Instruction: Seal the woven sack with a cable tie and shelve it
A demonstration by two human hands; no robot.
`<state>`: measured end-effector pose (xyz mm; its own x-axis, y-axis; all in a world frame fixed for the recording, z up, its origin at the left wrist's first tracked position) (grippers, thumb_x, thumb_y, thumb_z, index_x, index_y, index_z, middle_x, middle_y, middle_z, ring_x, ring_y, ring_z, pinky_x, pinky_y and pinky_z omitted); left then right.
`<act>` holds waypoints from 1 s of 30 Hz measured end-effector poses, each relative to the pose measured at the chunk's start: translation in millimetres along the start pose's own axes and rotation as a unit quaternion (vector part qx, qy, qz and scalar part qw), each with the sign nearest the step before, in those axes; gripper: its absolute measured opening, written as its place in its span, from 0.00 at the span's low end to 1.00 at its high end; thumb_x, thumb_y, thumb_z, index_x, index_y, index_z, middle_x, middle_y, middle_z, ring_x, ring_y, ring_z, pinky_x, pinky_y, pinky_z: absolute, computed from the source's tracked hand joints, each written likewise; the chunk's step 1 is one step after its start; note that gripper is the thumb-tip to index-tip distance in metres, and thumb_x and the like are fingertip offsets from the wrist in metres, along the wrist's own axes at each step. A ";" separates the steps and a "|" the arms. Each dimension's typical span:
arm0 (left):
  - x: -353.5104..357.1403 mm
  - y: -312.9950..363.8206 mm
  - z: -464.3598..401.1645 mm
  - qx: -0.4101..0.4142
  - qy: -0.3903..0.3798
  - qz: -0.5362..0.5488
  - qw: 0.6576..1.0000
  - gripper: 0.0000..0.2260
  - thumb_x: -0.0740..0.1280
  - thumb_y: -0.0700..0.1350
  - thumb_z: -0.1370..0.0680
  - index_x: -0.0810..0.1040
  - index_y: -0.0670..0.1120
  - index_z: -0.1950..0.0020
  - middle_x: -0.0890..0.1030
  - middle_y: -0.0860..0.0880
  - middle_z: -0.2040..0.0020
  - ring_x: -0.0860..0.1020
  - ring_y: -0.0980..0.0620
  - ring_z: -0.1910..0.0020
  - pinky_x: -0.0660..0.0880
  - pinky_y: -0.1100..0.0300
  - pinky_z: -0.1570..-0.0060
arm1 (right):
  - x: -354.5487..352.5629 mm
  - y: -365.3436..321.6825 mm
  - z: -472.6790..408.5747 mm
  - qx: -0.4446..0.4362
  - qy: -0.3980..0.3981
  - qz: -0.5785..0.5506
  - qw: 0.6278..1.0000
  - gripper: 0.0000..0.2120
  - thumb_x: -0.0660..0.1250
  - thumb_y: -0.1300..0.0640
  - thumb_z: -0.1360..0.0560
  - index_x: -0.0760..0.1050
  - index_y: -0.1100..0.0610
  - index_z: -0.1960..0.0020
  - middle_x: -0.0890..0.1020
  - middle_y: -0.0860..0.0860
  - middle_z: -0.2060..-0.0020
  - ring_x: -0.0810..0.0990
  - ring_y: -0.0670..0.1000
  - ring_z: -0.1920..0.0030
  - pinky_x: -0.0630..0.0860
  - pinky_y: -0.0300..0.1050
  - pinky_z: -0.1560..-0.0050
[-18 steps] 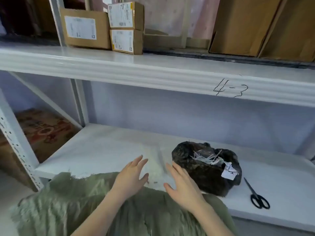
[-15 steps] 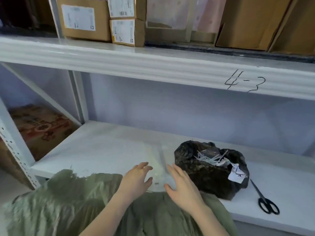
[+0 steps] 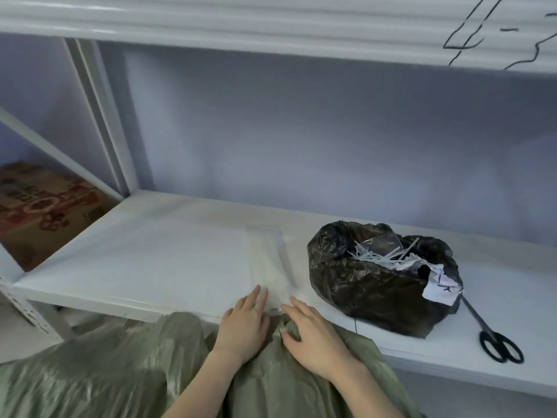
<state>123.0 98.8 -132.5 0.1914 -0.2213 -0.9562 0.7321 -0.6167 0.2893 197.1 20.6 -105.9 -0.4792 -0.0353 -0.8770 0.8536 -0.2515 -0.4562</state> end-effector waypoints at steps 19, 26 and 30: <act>-18.0 29.3 6.7 0.113 0.091 -0.183 0.972 0.11 0.80 0.47 0.48 0.80 0.54 0.73 0.78 0.53 0.65 0.75 0.52 0.74 0.66 0.62 0.76 | 20.5 1.0 -0.2 0.012 -0.005 -0.043 0.999 0.23 0.58 0.57 0.23 0.63 0.54 0.29 0.54 0.51 0.23 0.59 0.53 0.26 0.59 0.44 0.28; -47.2 44.4 21.5 0.176 0.181 -0.104 0.962 0.03 0.72 0.47 0.33 0.83 0.52 0.61 0.80 0.52 0.58 0.79 0.51 0.66 0.71 0.61 0.74 | 22.1 2.2 -0.6 0.010 -0.015 -0.062 0.998 0.25 0.58 0.57 0.24 0.60 0.52 0.27 0.51 0.50 0.22 0.60 0.54 0.26 0.61 0.47 0.28; -89.1 48.5 18.0 0.112 0.173 0.092 0.974 0.09 0.63 0.52 0.23 0.83 0.53 0.52 0.82 0.55 0.56 0.79 0.54 0.59 0.74 0.59 0.65 | 5.8 1.3 -2.0 0.016 0.023 -0.082 0.996 0.26 0.59 0.55 0.23 0.59 0.53 0.27 0.54 0.51 0.23 0.67 0.54 0.30 0.65 0.48 0.30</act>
<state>129.7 75.0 -32.6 0.5423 -0.0995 -0.8343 0.5116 -0.7486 0.4219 195.8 22.0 -111.9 -0.6009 0.0524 -0.7976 0.7573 -0.2817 -0.5891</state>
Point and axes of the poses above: each hand's wrist, its own z-axis away from the middle knuckle, its own x-axis out of the palm, y = z × x, the point moved 10 cm from there along -z, towards the middle knuckle
